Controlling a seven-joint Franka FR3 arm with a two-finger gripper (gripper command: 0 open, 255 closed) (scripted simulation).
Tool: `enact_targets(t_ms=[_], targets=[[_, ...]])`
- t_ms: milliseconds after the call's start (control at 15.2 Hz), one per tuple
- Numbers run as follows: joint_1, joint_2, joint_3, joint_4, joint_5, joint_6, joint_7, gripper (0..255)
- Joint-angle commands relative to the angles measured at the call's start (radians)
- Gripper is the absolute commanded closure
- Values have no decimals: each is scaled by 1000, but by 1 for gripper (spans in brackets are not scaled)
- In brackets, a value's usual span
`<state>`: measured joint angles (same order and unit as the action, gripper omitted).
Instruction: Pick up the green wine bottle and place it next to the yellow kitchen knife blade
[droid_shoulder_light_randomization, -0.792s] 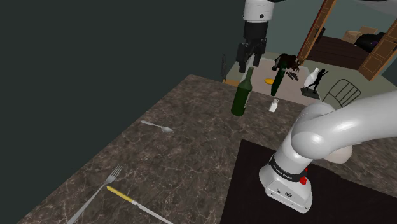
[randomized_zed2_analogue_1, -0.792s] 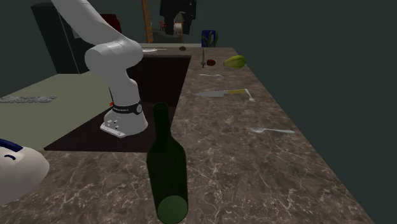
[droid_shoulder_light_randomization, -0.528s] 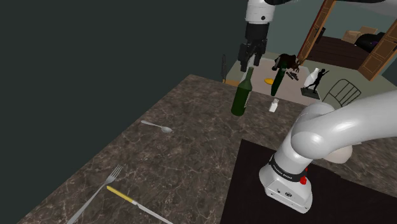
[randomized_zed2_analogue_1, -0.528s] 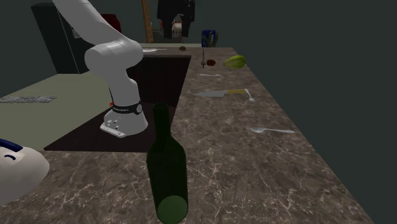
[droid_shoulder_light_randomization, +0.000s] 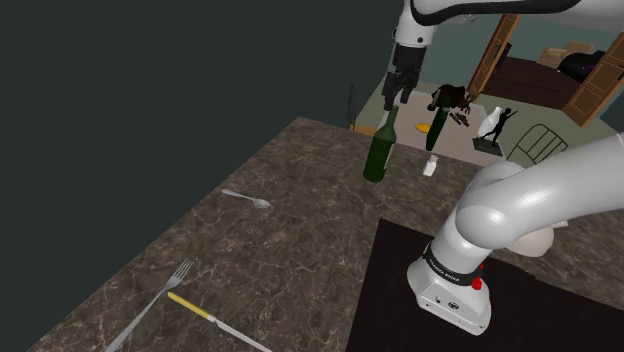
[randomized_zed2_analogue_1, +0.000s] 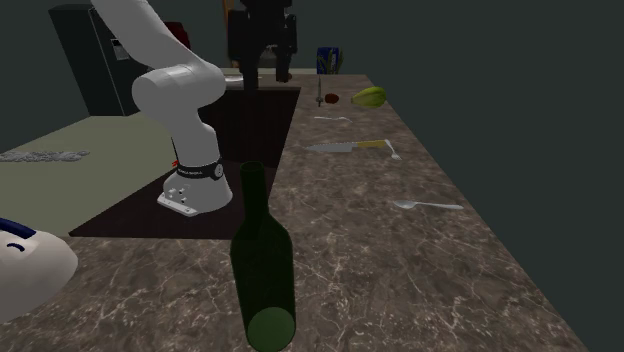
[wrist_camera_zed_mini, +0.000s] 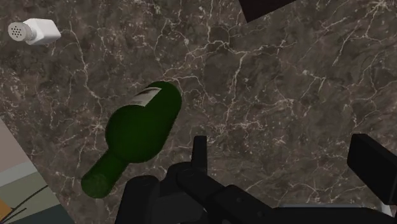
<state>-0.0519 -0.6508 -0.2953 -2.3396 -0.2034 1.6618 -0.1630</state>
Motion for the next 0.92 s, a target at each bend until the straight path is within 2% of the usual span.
enact_targets(t_ms=[0, 396, 726, 858], targets=[[-8, 34, -57, 13, -16, 44, -64, 0], [0, 177, -218, 83, -9, 173, -241, 0], [27, 338, -358, 179, 68, 265, -416, 0], [28, 350, -365, 173, 74, 282, -425, 0]])
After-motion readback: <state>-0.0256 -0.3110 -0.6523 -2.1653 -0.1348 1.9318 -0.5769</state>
